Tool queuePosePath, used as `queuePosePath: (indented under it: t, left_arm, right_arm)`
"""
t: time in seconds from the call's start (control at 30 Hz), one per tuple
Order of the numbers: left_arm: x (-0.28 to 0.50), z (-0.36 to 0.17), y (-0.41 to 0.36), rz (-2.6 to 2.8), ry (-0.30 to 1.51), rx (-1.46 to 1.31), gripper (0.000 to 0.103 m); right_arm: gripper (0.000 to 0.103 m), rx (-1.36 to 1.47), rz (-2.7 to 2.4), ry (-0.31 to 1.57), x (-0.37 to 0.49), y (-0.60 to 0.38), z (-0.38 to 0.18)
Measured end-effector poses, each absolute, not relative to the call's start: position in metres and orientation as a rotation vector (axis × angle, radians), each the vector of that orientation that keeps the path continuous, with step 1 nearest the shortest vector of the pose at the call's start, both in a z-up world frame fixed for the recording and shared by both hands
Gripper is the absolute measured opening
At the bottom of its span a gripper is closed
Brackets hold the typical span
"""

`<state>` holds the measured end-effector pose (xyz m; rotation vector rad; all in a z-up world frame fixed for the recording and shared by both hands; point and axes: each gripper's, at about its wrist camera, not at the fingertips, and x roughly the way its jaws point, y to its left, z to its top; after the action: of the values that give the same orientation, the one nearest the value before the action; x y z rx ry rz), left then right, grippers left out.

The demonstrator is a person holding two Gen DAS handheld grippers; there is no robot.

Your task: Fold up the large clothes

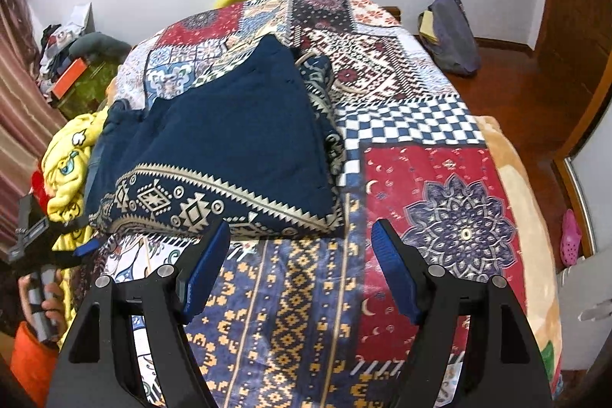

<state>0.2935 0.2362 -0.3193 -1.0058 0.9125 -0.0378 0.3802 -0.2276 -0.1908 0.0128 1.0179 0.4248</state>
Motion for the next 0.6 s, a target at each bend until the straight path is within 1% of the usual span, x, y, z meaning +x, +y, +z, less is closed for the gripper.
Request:
queuePosePath:
  t: [0.03,0.1,0.13,0.17,0.2,0.4,0.53,0.6]
  left_arm:
    - [0.299,-0.322,0.237,-0.038,0.901,-1.016,0.081]
    - [0.311,-0.328,0.239,-0.043,0.887,-1.056,0.061]
    - [0.314,-0.329,0.24,-0.04,0.879,-1.064,0.054]
    - [0.318,-0.329,0.242,-0.021,0.888,-1.068,0.039]
    - [0.321,-0.33,0.241,-0.001,0.896,-1.075,0.034]
    - [0.315,-0.3,0.234,0.002,0.781,-1.026,0.034]
    - [0.325,-0.304,0.228,0.008,0.798,-0.989,0.035]
    - [0.34,-0.318,0.229,0.019,0.818,-1.008,0.042]
  right_arm:
    - [0.073,0.018,0.429,1.019,0.38,-0.227,-0.191]
    - [0.073,0.033,0.434,1.019,0.379,-0.224,-0.191]
    - [0.073,0.041,0.437,1.021,0.38,-0.223,-0.192]
    - [0.073,0.049,0.441,1.022,0.381,-0.221,-0.192]
    - [0.073,0.053,0.444,1.021,0.381,-0.219,-0.191]
    - [0.073,0.02,0.469,1.01,0.387,-0.199,-0.19]
    - [0.073,0.006,0.487,1.022,0.397,-0.182,-0.196]
    - [0.073,0.008,0.504,1.022,0.4,-0.174,-0.198]
